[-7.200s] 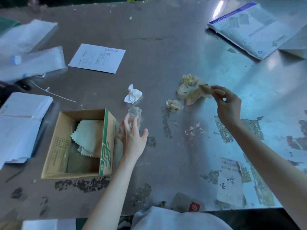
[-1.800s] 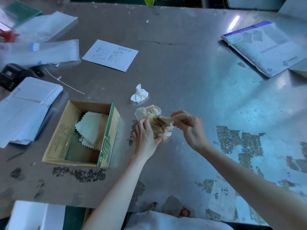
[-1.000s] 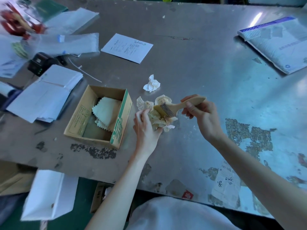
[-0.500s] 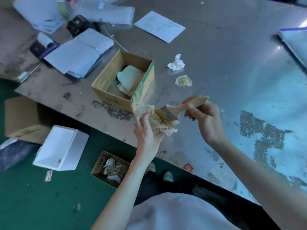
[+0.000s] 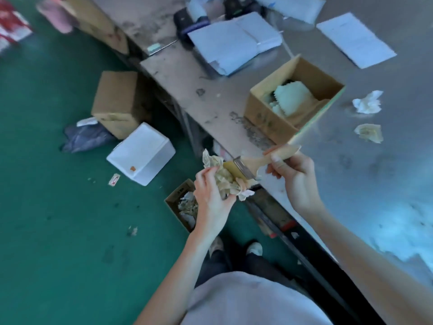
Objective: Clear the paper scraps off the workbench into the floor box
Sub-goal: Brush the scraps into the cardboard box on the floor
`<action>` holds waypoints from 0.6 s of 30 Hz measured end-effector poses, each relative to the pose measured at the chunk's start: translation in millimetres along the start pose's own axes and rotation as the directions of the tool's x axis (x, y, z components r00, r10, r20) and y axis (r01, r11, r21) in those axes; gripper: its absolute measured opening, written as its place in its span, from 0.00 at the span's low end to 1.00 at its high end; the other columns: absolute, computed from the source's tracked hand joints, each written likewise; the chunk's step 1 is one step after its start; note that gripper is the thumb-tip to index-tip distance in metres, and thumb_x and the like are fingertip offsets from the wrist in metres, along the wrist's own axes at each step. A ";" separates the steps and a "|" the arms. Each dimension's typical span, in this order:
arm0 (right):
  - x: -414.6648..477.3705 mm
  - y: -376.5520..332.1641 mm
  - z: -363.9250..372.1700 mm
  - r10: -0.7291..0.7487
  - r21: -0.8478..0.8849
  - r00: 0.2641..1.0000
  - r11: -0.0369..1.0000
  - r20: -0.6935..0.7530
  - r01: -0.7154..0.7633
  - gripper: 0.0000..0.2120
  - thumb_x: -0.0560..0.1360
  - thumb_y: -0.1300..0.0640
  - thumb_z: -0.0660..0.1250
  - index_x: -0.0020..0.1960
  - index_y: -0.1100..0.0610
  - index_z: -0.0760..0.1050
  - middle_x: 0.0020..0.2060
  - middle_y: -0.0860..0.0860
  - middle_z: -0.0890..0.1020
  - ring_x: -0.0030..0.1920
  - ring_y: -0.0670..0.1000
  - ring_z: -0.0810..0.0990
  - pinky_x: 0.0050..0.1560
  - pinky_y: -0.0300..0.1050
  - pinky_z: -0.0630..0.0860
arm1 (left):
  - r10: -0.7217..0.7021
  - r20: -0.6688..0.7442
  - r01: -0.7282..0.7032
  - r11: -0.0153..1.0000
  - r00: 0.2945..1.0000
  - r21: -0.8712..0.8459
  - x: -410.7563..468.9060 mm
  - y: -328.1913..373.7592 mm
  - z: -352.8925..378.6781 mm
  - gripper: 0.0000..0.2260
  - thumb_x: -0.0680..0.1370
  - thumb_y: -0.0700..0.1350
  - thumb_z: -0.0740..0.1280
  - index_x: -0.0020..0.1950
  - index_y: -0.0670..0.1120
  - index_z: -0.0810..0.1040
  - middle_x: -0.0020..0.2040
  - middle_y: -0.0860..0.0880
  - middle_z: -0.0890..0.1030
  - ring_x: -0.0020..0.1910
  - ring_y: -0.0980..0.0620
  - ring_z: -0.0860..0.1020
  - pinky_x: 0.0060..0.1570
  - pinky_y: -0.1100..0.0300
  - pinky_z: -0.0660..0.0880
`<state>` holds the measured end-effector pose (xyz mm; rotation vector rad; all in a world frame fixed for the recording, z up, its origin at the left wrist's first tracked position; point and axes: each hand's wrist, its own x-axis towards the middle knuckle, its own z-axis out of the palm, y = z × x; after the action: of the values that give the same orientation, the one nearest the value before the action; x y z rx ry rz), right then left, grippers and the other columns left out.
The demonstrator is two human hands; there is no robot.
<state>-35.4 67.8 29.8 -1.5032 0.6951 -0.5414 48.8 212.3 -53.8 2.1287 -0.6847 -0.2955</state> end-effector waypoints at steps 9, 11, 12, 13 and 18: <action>16.4 38.1 94.9 0.112 0.005 0.977 0.993 0.183 -0.115 0.06 0.74 0.62 0.63 0.40 0.58 0.77 0.32 0.59 0.77 0.32 0.49 0.72 0.35 0.42 0.70 | -0.262 -0.095 0.265 0.964 0.960 0.027 -7.8 -77.0 -36.7 0.32 0.68 0.41 0.75 0.69 0.44 0.66 0.64 0.45 0.64 0.65 0.46 0.66 0.68 0.49 0.62; 21.0 57.2 110.2 0.143 -0.004 0.967 0.989 0.211 -0.146 0.08 0.76 0.66 0.63 0.42 0.57 0.77 0.32 0.56 0.76 0.32 0.45 0.72 0.34 0.36 0.70 | -0.332 -0.103 0.336 0.942 0.938 0.021 -9.7 -96.7 -34.5 0.32 0.69 0.42 0.74 0.70 0.45 0.65 0.65 0.46 0.63 0.65 0.48 0.64 0.67 0.54 0.58; 23.2 65.7 116.2 0.153 -0.008 0.966 0.988 0.210 -0.154 0.08 0.77 0.67 0.62 0.44 0.59 0.77 0.33 0.55 0.76 0.32 0.44 0.72 0.35 0.33 0.70 | -0.349 -0.100 0.353 0.935 0.932 0.022 -9.2 -105.4 -32.0 0.32 0.69 0.42 0.74 0.70 0.46 0.64 0.66 0.47 0.63 0.65 0.49 0.63 0.65 0.56 0.57; 25.0 76.3 121.9 0.166 -0.022 0.963 0.986 0.213 -0.165 0.07 0.77 0.68 0.61 0.46 0.61 0.77 0.33 0.55 0.76 0.32 0.44 0.73 0.35 0.32 0.70 | -0.370 -0.099 0.374 0.927 0.924 0.029 -9.0 -115.4 -29.6 0.32 0.69 0.41 0.73 0.70 0.46 0.64 0.66 0.47 0.62 0.65 0.50 0.63 0.64 0.57 0.57; 41.2 156.7 156.3 0.215 -0.100 0.945 0.976 0.246 -0.196 0.06 0.78 0.66 0.62 0.48 0.61 0.78 0.33 0.53 0.76 0.33 0.44 0.72 0.36 0.33 0.69 | -0.445 -0.077 0.451 0.889 0.892 0.080 -1.7 -192.6 1.6 0.31 0.70 0.41 0.71 0.70 0.45 0.63 0.66 0.46 0.63 0.65 0.47 0.63 0.61 0.53 0.61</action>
<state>88.8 151.2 -138.4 -1.5144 0.6648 -0.1594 117.2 305.0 -208.1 2.3641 -0.1632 -0.4560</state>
